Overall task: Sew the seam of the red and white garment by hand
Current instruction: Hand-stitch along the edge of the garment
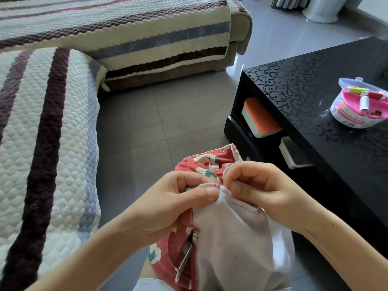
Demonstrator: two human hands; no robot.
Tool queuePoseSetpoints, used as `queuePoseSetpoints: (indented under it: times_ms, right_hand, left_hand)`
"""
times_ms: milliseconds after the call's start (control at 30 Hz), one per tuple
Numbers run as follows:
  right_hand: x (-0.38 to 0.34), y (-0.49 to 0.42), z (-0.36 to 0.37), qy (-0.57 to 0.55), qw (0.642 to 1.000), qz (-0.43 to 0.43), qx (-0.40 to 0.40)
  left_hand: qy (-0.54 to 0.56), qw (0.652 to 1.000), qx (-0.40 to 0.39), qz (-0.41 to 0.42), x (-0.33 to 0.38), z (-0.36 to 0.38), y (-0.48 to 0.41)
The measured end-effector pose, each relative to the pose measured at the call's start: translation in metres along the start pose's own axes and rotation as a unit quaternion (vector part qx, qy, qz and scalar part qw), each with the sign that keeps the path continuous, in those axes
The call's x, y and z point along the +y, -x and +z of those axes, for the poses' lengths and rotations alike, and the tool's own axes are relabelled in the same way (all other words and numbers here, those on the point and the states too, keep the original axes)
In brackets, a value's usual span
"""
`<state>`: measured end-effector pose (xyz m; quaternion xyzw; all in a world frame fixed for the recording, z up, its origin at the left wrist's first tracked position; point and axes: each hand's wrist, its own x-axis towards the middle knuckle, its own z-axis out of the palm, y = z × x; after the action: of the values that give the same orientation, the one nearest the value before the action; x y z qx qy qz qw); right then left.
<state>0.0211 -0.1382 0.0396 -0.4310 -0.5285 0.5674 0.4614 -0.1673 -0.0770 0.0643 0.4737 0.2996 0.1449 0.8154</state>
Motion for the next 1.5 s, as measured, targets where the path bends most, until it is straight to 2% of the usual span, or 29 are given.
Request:
queuePoseSetpoints:
  times_ms: [267, 467, 567, 700, 800, 867, 1100, 1233, 1367, 1500]
  right_hand:
    - [-0.002, 0.002, 0.007, -0.03, 0.999, -0.021, 0.005]
    - [0.01, 0.005, 0.006, -0.025, 0.999, -0.027, -0.002]
    - [0.018, 0.01, 0.001, 0.097, 0.994, -0.038, 0.034]
    - [0.021, 0.01, -0.001, 0.273, 0.951, -0.12, 0.082]
    - [0.02, 0.012, -0.003, 0.356, 0.911, -0.171, 0.117]
    - [0.02, 0.013, -0.002, 0.375, 0.9, -0.179, 0.128]
    - [0.008, 0.006, 0.016, 0.302, 0.919, -0.206, 0.151]
    - [0.006, 0.008, 0.017, 0.195, 0.962, -0.111, 0.157]
    - [0.003, 0.009, 0.019, 0.222, 0.952, -0.128, 0.17]
    - [0.0, 0.007, 0.027, 0.21, 0.934, -0.185, 0.223]
  left_hand:
    - [-0.003, 1.0, -0.007, 0.01, 0.003, 0.007, 0.002]
    - [-0.026, 0.999, 0.04, 0.009, 0.003, 0.007, 0.003]
    - [-0.025, 0.999, 0.048, 0.003, 0.003, 0.009, 0.003]
    - [-0.028, 0.997, 0.077, 0.016, 0.004, 0.015, 0.002]
    - [-0.051, 0.993, 0.099, 0.043, 0.004, 0.017, 0.0]
    - [-0.075, 0.987, 0.119, 0.073, 0.003, 0.017, 0.0]
    - [-0.065, 0.983, 0.123, 0.116, 0.006, 0.022, -0.001]
    - [-0.056, 0.982, 0.145, 0.109, 0.005, 0.022, 0.002]
    - [-0.028, 0.985, 0.146, 0.085, 0.005, 0.025, 0.004]
    - [-0.033, 0.979, 0.16, 0.12, 0.005, 0.024, 0.0]
